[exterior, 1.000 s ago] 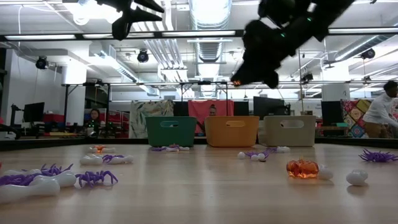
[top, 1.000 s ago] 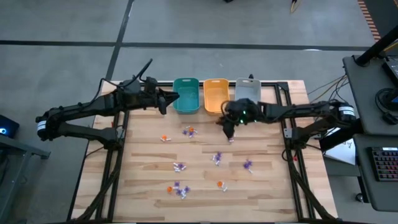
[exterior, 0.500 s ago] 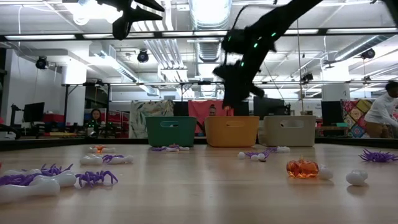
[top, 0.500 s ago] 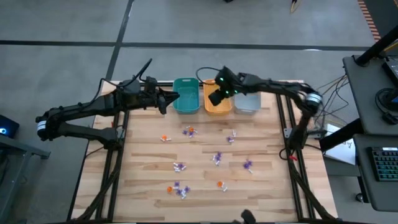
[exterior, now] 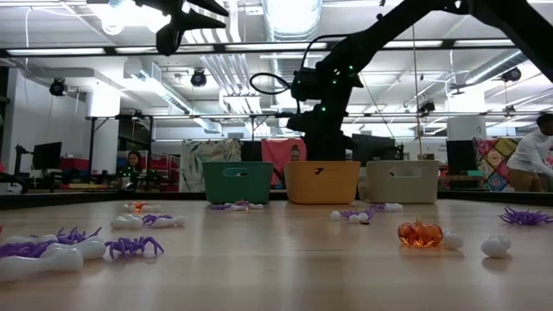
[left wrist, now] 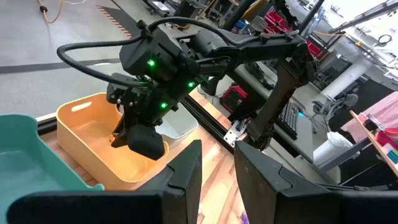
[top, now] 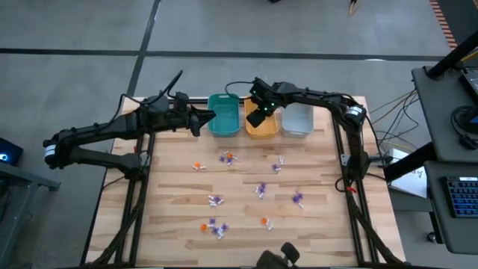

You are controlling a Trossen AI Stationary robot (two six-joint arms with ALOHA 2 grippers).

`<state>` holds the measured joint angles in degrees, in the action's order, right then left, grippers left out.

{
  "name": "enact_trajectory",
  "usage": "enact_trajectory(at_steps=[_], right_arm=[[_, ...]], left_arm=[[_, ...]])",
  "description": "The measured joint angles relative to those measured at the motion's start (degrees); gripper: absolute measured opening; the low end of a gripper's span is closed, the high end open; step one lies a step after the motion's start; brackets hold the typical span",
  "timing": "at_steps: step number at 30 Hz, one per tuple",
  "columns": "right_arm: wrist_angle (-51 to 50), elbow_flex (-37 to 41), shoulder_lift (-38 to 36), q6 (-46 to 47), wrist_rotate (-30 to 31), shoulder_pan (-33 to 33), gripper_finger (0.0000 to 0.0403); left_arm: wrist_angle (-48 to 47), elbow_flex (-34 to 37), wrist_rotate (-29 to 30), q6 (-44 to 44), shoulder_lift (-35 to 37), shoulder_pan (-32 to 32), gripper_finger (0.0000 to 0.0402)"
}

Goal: Sort Halloween decoration
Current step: Put the orange pumpkin toy into the yellow bin, then put the white bone toy into the blue bin

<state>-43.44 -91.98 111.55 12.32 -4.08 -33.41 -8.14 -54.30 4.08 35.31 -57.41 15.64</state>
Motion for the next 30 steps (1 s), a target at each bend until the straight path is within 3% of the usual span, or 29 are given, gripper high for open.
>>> enact_trajectory(at_steps=[9, 16, 25, 30], right_arm=[[-0.72, -0.08, -0.45, 0.57, -0.48, -0.24, 0.0190], [-2.18, -0.52, -5.90, 0.81, -3.36, -0.24, 0.0183], [-8.36, -0.52, -15.50, 1.29, -3.89, 0.54, 0.0172], [-11.82, -0.52, -20.26, 1.04, -3.91, 2.86, 0.0167]], left_arm=[[-0.04, 0.00, 0.00, -0.02, -1.54, 0.00, 0.0078], [-2.70, -0.02, -0.07, 0.58, -3.05, 0.00, 0.0078], [-15.97, -0.02, -0.21, 0.86, -5.13, -0.09, 0.0078], [-26.95, 0.12, -3.43, -7.26, -7.31, -0.11, 0.0078]])
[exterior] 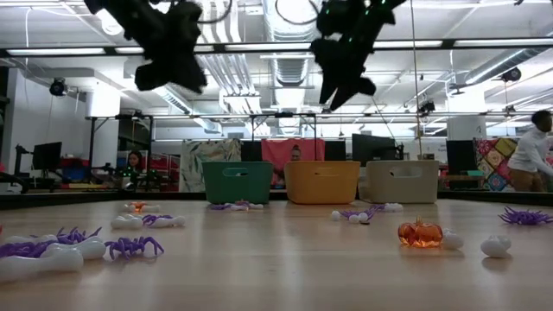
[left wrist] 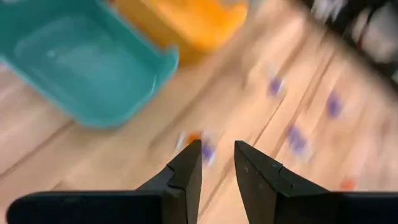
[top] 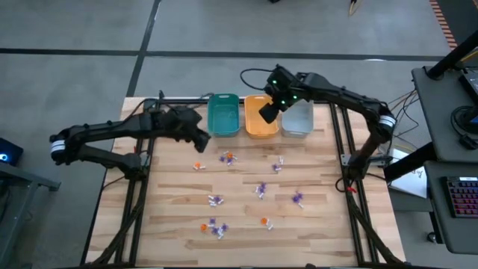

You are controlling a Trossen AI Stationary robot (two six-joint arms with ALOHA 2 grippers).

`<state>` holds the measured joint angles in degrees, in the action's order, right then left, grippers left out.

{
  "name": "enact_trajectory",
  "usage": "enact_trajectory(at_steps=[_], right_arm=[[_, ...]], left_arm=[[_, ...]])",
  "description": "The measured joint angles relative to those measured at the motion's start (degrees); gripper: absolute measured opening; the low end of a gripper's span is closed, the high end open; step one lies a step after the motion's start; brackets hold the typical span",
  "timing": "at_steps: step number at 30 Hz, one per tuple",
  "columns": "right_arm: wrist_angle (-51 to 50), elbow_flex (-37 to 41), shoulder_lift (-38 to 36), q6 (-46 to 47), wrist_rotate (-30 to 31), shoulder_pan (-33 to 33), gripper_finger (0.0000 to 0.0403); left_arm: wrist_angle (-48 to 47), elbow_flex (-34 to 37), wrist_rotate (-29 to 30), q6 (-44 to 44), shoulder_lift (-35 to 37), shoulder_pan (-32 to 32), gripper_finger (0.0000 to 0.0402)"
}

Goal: Sort Halloween decoration
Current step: Put the white bone toy into the blue bin

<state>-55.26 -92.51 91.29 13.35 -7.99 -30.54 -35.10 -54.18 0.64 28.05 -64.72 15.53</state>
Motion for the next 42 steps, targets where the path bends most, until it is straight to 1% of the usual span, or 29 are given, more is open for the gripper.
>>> enact_trajectory(at_steps=[4, 10, 14, 18, 22, 28, 32, 36, 39, 42], right_arm=[[-0.88, 0.24, -3.72, 0.12, 0.08, 2.92, 0.0166], [-0.94, 0.76, -9.60, -0.49, 0.55, 9.14, 0.0163], [-0.88, 0.79, -12.35, -0.41, 3.19, 13.01, 0.0159], [-0.74, 0.82, -13.88, 0.89, 7.03, 16.19, 0.0160], [-0.71, 0.85, -14.17, 3.29, 9.69, 18.47, 0.0157], [-0.85, 0.94, -14.23, 4.94, 9.70, 20.67, 0.0150], [-1.53, 0.94, -14.25, 6.17, 9.75, 21.55, 0.0148], [-1.53, 0.94, -14.25, 6.34, 9.98, 22.36, 0.0149], [-1.54, 0.94, -14.25, 7.00, 11.07, 22.94, 0.0150], [-1.54, 0.94, -14.25, 7.66, 11.23, 23.37, 0.0150]], left_arm=[[-4.93, 0.25, -0.49, -7.99, -3.06, -0.55, 0.0078], [-5.03, 0.29, -6.56, -20.80, -8.34, -2.80, 0.0078], [-5.12, 0.39, -7.43, -25.91, -11.68, -5.14, 0.0078], [-5.26, 1.32, -7.37, -27.02, -14.68, -6.56, 0.0079], [-4.80, 1.36, -7.23, -27.33, -17.78, -7.02, 0.0095], [-4.82, 1.41, -7.04, -27.40, -21.29, -6.99, 0.0138], [-4.93, 1.50, -4.61, -27.29, -23.00, -6.99, 0.0162], [-4.98, 1.52, -4.34, -26.88, -24.83, -6.99, 0.0168], [-5.04, 1.52, -2.31, -26.19, -26.24, -6.99, 0.0168], [-5.15, 1.52, -1.98, -26.07, -27.77, -6.99, 0.0168]])
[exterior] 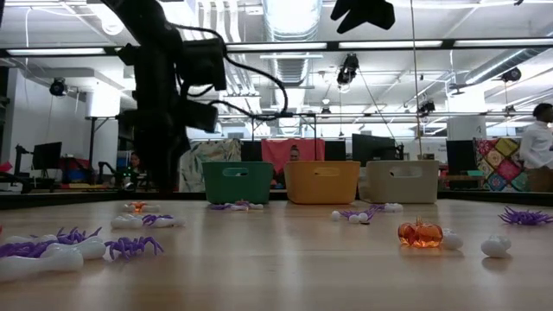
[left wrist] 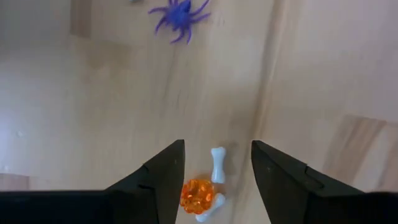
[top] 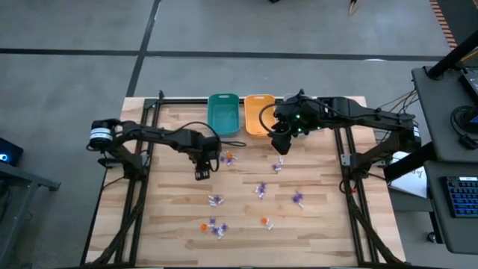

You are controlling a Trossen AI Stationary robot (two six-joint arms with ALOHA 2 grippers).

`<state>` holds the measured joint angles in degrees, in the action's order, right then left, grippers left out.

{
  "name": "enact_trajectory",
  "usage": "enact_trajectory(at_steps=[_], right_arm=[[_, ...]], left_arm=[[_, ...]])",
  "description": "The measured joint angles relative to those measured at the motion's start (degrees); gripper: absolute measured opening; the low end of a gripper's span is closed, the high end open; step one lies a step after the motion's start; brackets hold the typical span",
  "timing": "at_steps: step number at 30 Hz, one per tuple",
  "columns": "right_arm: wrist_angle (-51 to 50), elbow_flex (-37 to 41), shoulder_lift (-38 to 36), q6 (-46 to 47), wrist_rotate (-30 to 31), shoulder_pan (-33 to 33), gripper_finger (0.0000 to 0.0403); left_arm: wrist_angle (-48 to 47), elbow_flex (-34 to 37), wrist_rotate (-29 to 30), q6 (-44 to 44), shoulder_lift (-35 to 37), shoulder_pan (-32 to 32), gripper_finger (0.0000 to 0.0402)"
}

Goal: Sort Halloween decoration
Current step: Put the white bone toy into the blue bin

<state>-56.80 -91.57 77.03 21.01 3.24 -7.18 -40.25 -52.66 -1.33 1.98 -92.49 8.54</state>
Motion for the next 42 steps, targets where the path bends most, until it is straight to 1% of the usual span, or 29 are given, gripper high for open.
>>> enact_trajectory(at_steps=[8, 14, 19, 27, 30, 35, 42], right_arm=[[-0.02, 0.00, 0.00, 0.48, 1.97, 1.09, 0.0150], [-0.07, 0.00, 0.00, 0.48, 2.89, 1.07, 0.0150], [-0.07, 0.00, 0.00, 0.48, 2.98, 1.07, 0.0150], [-0.04, 0.00, 0.00, 0.47, 2.98, 1.07, 0.0150], [-0.04, 0.00, 0.00, 0.46, 2.98, 1.07, 0.0150], [-0.04, 0.00, 0.00, 0.38, 2.96, 1.07, 0.0150], [-0.44, 0.00, 0.00, 0.05, 2.95, 1.07, 0.0150]], left_arm=[[-0.14, 0.00, 0.38, 0.48, -3.36, 0.00, 0.0168], [-0.11, 0.00, 0.40, 0.48, -4.07, 0.00, 0.0151], [-0.07, -0.04, 0.86, 0.47, -4.87, 0.02, 0.0112], [-0.02, -0.13, 0.90, 0.24, -5.14, 0.07, 0.0018], [-0.07, -0.13, 0.61, 0.24, -4.88, 0.07, 0.0007], [-0.15, -0.11, -0.69, 0.46, -2.34, -0.02, 0.0002], [-0.01, -0.11, -5.37, 0.46, 6.91, 0.00, 0.0000]])
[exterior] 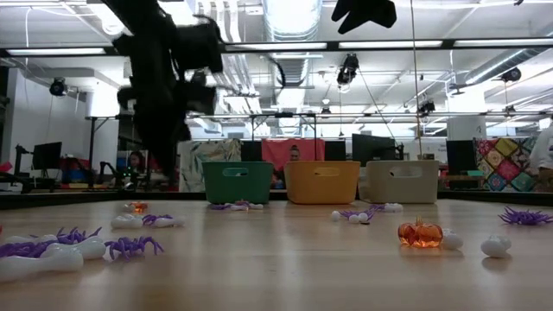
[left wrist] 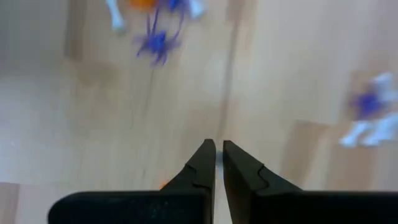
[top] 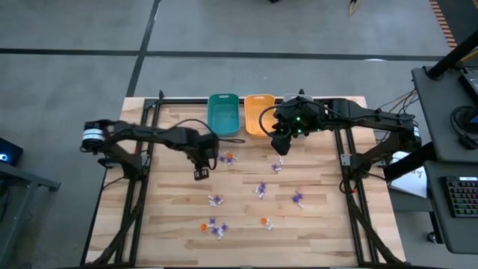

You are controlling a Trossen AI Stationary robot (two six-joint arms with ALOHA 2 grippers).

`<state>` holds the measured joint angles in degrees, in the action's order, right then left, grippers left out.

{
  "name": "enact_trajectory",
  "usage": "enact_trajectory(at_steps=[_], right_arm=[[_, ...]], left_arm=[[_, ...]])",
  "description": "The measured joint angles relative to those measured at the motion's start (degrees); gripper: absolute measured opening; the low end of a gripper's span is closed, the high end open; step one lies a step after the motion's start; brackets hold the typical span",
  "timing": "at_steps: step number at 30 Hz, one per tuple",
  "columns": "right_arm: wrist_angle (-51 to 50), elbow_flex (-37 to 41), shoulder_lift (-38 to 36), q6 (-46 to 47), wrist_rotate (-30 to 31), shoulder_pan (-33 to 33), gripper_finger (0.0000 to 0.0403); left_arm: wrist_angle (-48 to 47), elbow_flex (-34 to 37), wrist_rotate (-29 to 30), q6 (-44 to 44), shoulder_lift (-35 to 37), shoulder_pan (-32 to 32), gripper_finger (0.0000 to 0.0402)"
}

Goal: Sort Halloween decoration
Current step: Put the white bone toy into the blue bin

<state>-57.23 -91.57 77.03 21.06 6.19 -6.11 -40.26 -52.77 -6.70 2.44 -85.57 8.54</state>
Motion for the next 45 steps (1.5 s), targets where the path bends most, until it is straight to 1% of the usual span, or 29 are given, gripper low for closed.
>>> enact_trajectory(at_steps=[2, 5, 9, 11, 14, 18, 20, 24, 28, 32, 34, 36, 41, 45], right_arm=[[0.00, 0.00, 0.00, 0.00, -0.01, 0.00, 0.0150], [-0.02, 0.02, 0.00, -0.05, -0.02, 0.24, 0.0150], [0.04, 0.02, 0.00, -0.93, -0.01, 0.22, 0.0150], [0.09, 0.02, 0.00, -1.57, 0.33, 0.22, 0.0150], [0.15, 0.02, 0.00, -1.81, 2.38, 0.22, 0.0150], [0.20, 0.02, 0.00, -2.34, 2.89, 0.20, 0.0150], [0.25, 0.02, 0.00, -2.51, 2.91, 0.22, 0.0150], [0.35, 0.02, 0.00, -3.10, 2.95, 0.22, 0.0150], [0.44, 0.02, 0.00, -3.75, 3.05, 0.20, 0.0150], [0.44, 0.02, 0.00, -4.15, 4.32, 0.20, 0.0150], [0.44, 0.02, -0.01, -4.15, 5.38, 0.20, 0.0150], [0.40, 0.02, 0.00, -4.23, 5.93, 0.20, 0.0150], [-0.03, 0.05, 0.00, -4.57, 6.19, 0.18, 0.0150], [-2.45, 0.09, -0.02, -4.76, 9.31, 0.20, 0.0150]], left_arm=[[0.16, 0.00, -0.43, 0.74, 3.49, -0.02, 0.0000], [0.39, 0.00, -0.50, 4.39, 8.66, 0.07, 0.0000], [3.45, 0.00, 0.01, 8.96, 14.75, 0.19, 0.0000], [7.14, 0.00, 1.58, 11.12, 16.86, 0.28, 0.0000], [13.84, 0.00, 4.75, 14.03, 18.82, 0.99, 0.0000], [22.82, -0.02, 7.42, 17.60, 19.12, 3.83, 0.0001], [27.02, -0.06, 9.13, 19.34, 18.37, 5.94, 0.0001], [30.44, -0.07, 11.70, 23.84, 15.47, 11.91, 0.0001], [30.09, -0.99, 11.58, 27.98, 11.20, 17.97, 0.0001], [29.29, -3.71, 7.96, 28.60, 5.72, 22.38, 0.0001], [27.35, -6.21, 7.22, 28.13, 2.53, 23.81, 0.0000], [24.43, -9.20, 7.19, 25.68, -0.76, 24.87, 0.0000], [12.31, -19.33, 7.43, 18.28, -9.30, 26.24, 0.0000], [3.49, -27.36, 9.28, 11.84, -15.64, 26.85, 0.0000]])
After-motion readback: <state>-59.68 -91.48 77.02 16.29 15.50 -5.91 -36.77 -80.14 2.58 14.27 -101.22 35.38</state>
